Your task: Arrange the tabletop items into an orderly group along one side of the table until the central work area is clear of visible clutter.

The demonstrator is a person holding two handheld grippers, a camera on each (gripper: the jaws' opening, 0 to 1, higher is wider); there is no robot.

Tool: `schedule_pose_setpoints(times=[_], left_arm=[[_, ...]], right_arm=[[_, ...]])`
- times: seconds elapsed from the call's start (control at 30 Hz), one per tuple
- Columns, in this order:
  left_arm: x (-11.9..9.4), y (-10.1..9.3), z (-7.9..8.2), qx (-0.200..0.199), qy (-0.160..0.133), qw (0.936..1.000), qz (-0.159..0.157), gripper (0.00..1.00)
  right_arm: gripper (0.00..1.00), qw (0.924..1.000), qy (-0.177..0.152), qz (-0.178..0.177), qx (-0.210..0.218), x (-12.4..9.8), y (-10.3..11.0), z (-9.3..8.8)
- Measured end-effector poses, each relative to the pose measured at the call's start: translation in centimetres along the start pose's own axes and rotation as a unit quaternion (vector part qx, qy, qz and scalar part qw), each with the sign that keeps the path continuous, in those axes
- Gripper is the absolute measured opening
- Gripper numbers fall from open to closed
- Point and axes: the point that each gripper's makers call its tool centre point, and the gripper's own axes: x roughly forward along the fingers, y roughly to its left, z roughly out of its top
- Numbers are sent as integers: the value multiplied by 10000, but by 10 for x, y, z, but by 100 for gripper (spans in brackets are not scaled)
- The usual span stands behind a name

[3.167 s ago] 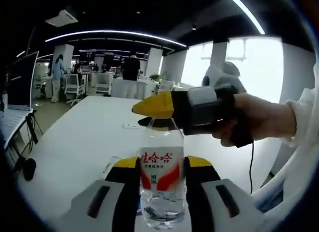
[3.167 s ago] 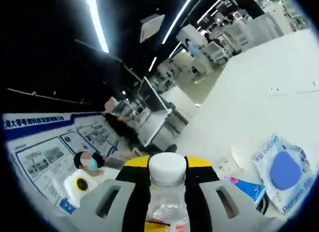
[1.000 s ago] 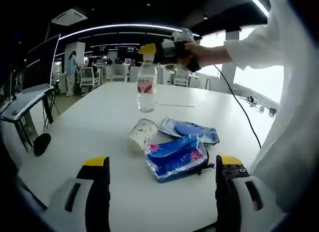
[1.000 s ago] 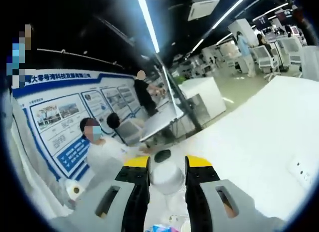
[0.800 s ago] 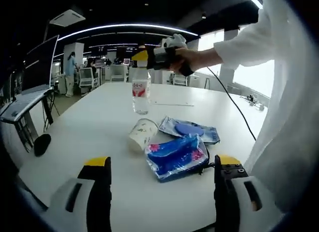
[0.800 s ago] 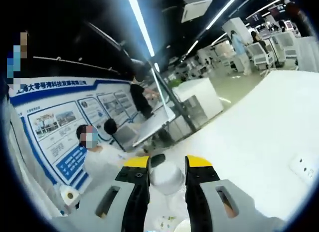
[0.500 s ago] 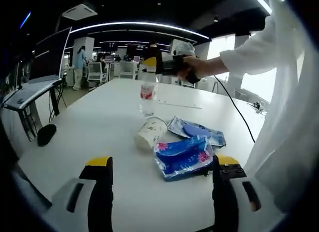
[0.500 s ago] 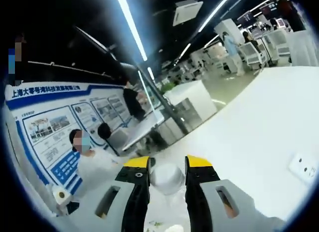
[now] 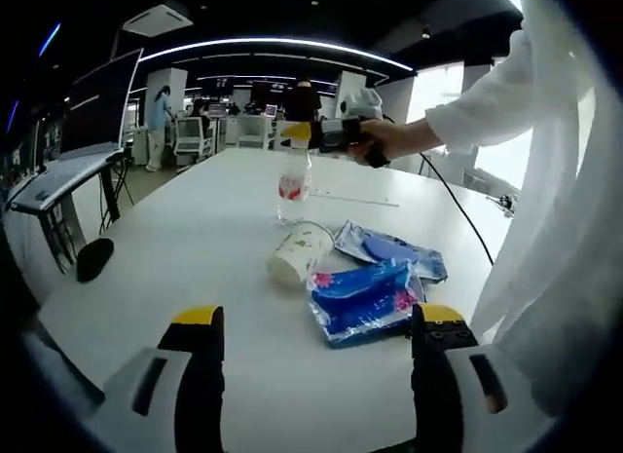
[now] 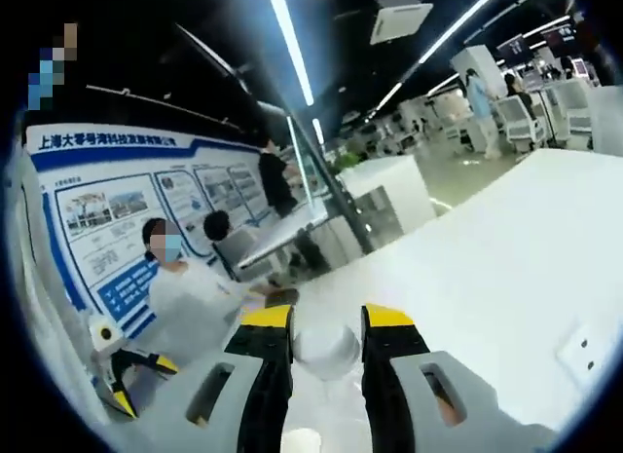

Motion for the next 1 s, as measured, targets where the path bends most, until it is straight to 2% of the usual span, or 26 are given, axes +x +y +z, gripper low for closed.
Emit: schedule_pose_setpoints(times=[0.3,0.37,0.63,0.8,0.93,1.0], left_arm=[[-2,-4,-4,30,88,10000,-32,78],[-3,-3,-4,44,95,9999,-36,78],[-3,0,-4,99,117,9999,-12,78],[-3,-1,-4,101,119,9999,-37,78],[-3,-2,-2,130,84,9999,-72,78],[-3,-2,-2,130,80,9998,-85,78]], right_arm=[[25,9996,-189,79,204,-3,-9,3],[25,9994,-232,-18,250,-3,-11,4],[26,9998,-65,-160,-113,1,-10,3],[47,9994,11,-355,26,-5,-12,2],[50,9987,-32,-513,-14,-19,0,9],[51,9970,-155,-760,-48,-29,5,15]])
